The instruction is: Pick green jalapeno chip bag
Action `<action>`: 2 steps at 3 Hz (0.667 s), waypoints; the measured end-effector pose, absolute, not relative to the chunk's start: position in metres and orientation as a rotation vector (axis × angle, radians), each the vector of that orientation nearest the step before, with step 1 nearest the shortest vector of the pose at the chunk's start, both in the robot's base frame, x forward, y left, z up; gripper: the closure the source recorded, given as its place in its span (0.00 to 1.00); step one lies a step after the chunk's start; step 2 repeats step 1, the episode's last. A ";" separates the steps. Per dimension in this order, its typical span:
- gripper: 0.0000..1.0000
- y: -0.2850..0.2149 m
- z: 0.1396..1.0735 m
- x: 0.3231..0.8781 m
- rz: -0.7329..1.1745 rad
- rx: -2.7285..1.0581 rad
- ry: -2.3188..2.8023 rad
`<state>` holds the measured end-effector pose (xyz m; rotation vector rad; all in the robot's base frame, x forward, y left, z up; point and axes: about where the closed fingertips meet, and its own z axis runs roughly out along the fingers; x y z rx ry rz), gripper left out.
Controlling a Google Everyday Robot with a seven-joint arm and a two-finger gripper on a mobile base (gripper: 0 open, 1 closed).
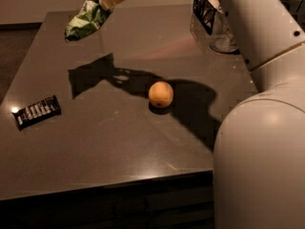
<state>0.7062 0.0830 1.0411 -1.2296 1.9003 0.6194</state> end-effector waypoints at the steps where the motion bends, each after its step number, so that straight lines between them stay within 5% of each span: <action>1: 1.00 0.081 1.043 0.705 0.621 -1.235 1.895; 2: 1.00 0.081 1.043 0.705 0.621 -1.235 1.895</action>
Offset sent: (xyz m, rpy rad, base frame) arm 0.0000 0.0000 0.0000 0.0000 0.0000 0.0000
